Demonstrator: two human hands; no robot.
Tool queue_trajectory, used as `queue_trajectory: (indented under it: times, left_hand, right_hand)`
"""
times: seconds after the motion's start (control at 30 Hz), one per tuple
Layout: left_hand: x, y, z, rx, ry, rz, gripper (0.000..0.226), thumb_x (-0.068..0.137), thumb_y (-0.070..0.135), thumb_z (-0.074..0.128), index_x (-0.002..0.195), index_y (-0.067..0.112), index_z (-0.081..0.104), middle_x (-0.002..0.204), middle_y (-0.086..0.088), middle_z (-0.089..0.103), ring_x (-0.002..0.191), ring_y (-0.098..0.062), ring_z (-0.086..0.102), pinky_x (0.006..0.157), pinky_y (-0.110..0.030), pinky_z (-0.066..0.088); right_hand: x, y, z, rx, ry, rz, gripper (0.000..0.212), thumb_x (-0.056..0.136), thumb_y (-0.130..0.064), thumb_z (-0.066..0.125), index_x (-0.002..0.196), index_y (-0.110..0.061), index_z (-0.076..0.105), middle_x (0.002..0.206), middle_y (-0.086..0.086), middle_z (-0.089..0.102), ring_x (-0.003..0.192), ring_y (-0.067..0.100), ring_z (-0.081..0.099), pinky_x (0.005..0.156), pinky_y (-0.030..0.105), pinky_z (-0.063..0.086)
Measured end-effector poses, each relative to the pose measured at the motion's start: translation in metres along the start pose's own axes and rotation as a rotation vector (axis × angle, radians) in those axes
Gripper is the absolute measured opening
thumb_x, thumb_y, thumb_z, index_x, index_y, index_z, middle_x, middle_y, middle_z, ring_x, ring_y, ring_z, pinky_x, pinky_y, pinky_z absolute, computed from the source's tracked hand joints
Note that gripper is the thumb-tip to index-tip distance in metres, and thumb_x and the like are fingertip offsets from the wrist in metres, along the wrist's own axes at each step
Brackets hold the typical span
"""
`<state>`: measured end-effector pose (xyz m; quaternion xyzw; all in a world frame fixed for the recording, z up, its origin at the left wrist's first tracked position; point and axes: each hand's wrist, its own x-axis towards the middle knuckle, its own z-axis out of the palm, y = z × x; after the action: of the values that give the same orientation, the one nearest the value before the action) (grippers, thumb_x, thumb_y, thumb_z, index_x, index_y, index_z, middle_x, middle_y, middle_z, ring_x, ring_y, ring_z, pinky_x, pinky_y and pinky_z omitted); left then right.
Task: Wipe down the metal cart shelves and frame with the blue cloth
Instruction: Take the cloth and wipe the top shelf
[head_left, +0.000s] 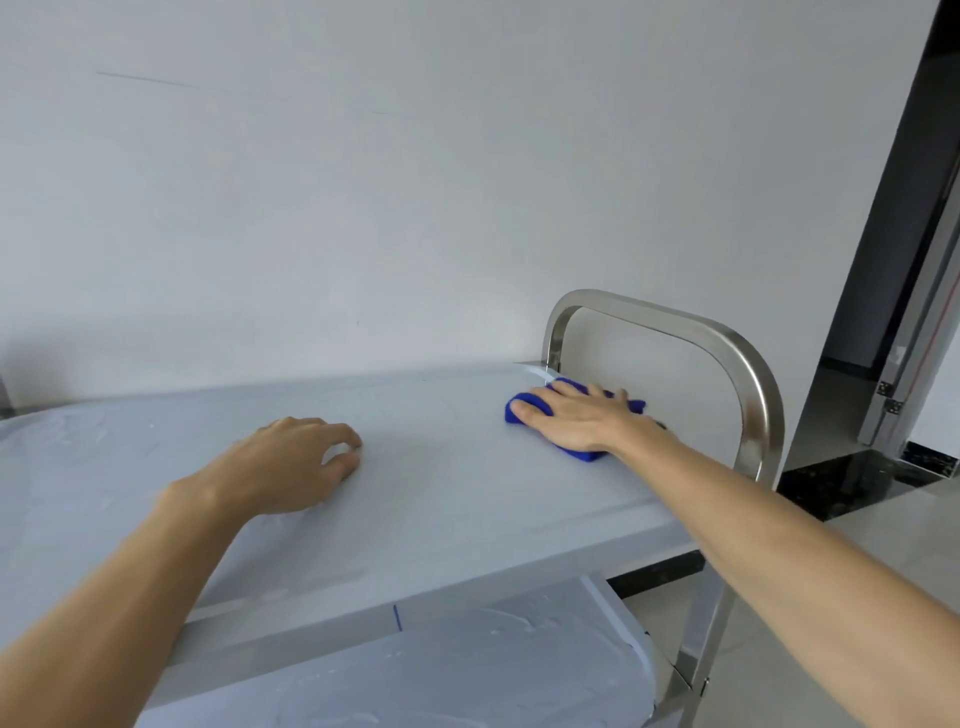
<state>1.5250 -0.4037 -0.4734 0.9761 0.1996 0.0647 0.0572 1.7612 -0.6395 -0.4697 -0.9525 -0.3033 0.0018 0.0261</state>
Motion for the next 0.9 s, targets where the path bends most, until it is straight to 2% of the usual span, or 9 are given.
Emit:
queue_trajectory:
  times: [0.07, 0.17, 0.27, 0.33, 0.4, 0.5, 0.63, 0.77, 0.9]
  left_hand:
    - [-0.001, 0.000, -0.001, 0.004, 0.001, 0.001, 0.035, 0.100, 0.052, 0.036, 0.132, 0.046, 0.051, 0.138, 0.011, 0.054, 0.127, -0.019, 0.048, 0.105, -0.042, 0.042]
    - [-0.001, -0.001, 0.000, 0.007, -0.013, -0.016, 0.036, 0.099, 0.055, 0.036, 0.131, 0.049, 0.050, 0.140, 0.012, 0.053, 0.128, -0.020, 0.048, 0.106, -0.042, 0.041]
    - [-0.001, -0.003, 0.000, 0.011, -0.017, -0.022, 0.037, 0.099, 0.058, 0.035, 0.132, 0.051, 0.049, 0.143, 0.014, 0.051, 0.129, -0.019, 0.047, 0.107, -0.041, 0.040]
    - [-0.002, -0.004, 0.000, 0.009, -0.012, -0.022, 0.037, 0.098, 0.059, 0.035, 0.132, 0.052, 0.049, 0.144, 0.016, 0.050, 0.130, -0.019, 0.047, 0.107, -0.041, 0.040]
    - [-0.002, -0.004, 0.001, 0.006, -0.008, -0.016, 0.038, 0.098, 0.059, 0.034, 0.133, 0.053, 0.048, 0.145, 0.018, 0.049, 0.131, -0.018, 0.046, 0.108, -0.042, 0.039]
    - [-0.002, -0.003, 0.002, 0.003, -0.010, -0.013, 0.038, 0.099, 0.058, 0.032, 0.134, 0.053, 0.047, 0.145, 0.018, 0.048, 0.132, -0.018, 0.046, 0.108, -0.043, 0.040]
    - [-0.003, 0.000, 0.001, 0.016, -0.006, -0.014, 0.037, 0.100, 0.055, 0.032, 0.133, 0.051, 0.048, 0.143, 0.016, 0.050, 0.129, -0.019, 0.048, 0.106, -0.044, 0.041]
    - [-0.006, 0.003, -0.001, 0.019, 0.019, -0.029, 0.036, 0.099, 0.056, 0.033, 0.130, 0.051, 0.050, 0.139, 0.018, 0.052, 0.126, -0.019, 0.050, 0.104, -0.046, 0.042]
    - [-0.007, 0.004, -0.001, 0.027, 0.030, -0.039, 0.034, 0.098, 0.058, 0.033, 0.128, 0.051, 0.050, 0.136, 0.019, 0.053, 0.122, -0.018, 0.052, 0.101, -0.044, 0.043]
  right_hand:
    - [0.005, -0.035, 0.002, 0.020, -0.018, -0.084, 0.070, 0.083, -0.079, 0.008, 0.141, -0.049, 0.033, 0.157, -0.013, 0.026, 0.146, 0.031, 0.019, 0.110, 0.059, 0.014]
    - [-0.015, -0.077, 0.009, 0.038, -0.053, -0.316, 0.067, 0.085, -0.080, 0.012, 0.144, -0.053, 0.028, 0.161, -0.019, 0.017, 0.150, 0.026, 0.012, 0.114, 0.059, 0.009]
    - [-0.054, -0.072, 0.016, 0.035, -0.069, -0.544, 0.062, 0.083, -0.084, 0.013, 0.141, -0.064, 0.017, 0.161, -0.028, 0.007, 0.152, 0.012, 0.004, 0.118, 0.053, 0.005]
    - [-0.079, -0.047, 0.017, 0.062, -0.037, -0.604, 0.058, 0.080, -0.089, 0.013, 0.134, -0.070, 0.012, 0.159, -0.034, 0.006, 0.148, 0.000, 0.005, 0.117, 0.044, 0.009]
    - [-0.091, -0.016, 0.013, 0.077, -0.010, -0.533, 0.065, 0.074, -0.094, 0.008, 0.134, -0.070, 0.008, 0.158, -0.035, 0.008, 0.147, -0.003, 0.007, 0.118, 0.040, 0.012]
    - [-0.073, 0.025, 0.008, 0.011, 0.015, -0.266, 0.082, 0.073, -0.094, 0.003, 0.146, -0.058, 0.015, 0.161, -0.028, 0.012, 0.150, 0.005, 0.011, 0.119, 0.046, 0.016]
    - [-0.016, 0.037, 0.003, 0.005, 0.005, 0.011, 0.068, 0.087, -0.081, 0.012, 0.147, -0.052, 0.022, 0.162, -0.021, 0.015, 0.147, 0.023, 0.019, 0.112, 0.053, 0.022]
    - [0.025, -0.002, -0.001, -0.011, -0.024, 0.037, 0.066, 0.091, -0.074, 0.013, 0.150, -0.044, 0.024, 0.162, -0.014, 0.019, 0.148, 0.031, 0.018, 0.113, 0.054, 0.017]
    - [0.025, -0.060, 0.003, 0.015, -0.043, -0.210, 0.063, 0.095, -0.071, 0.013, 0.151, -0.044, 0.025, 0.163, -0.017, 0.017, 0.151, 0.026, 0.013, 0.118, 0.056, 0.010]
